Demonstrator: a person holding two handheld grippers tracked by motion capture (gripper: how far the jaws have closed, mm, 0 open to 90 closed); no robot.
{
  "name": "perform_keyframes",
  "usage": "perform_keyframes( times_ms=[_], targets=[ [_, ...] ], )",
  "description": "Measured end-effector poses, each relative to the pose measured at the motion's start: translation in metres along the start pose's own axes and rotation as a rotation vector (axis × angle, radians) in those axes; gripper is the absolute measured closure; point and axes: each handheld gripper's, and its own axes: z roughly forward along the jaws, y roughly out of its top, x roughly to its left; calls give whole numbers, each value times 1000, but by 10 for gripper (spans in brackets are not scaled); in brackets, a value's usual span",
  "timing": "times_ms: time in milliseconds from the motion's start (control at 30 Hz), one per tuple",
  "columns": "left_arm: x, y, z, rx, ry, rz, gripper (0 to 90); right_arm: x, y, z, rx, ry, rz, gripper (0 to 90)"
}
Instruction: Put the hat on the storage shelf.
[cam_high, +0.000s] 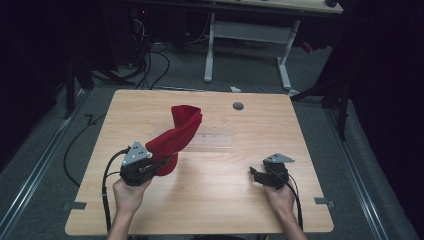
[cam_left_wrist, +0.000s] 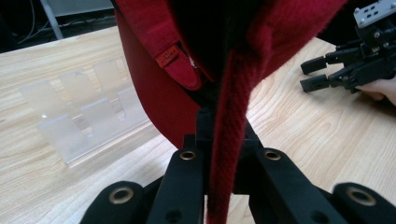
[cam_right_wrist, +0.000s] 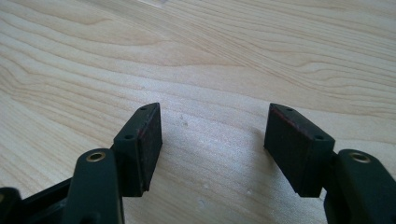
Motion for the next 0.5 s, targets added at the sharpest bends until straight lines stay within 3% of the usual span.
perform_keyframes(
  times_ms=[500],
  targets=[
    [12, 29, 0, -85, -2, -69, 854, 0, 0, 0, -1, -1, -4, 357]
  ],
)
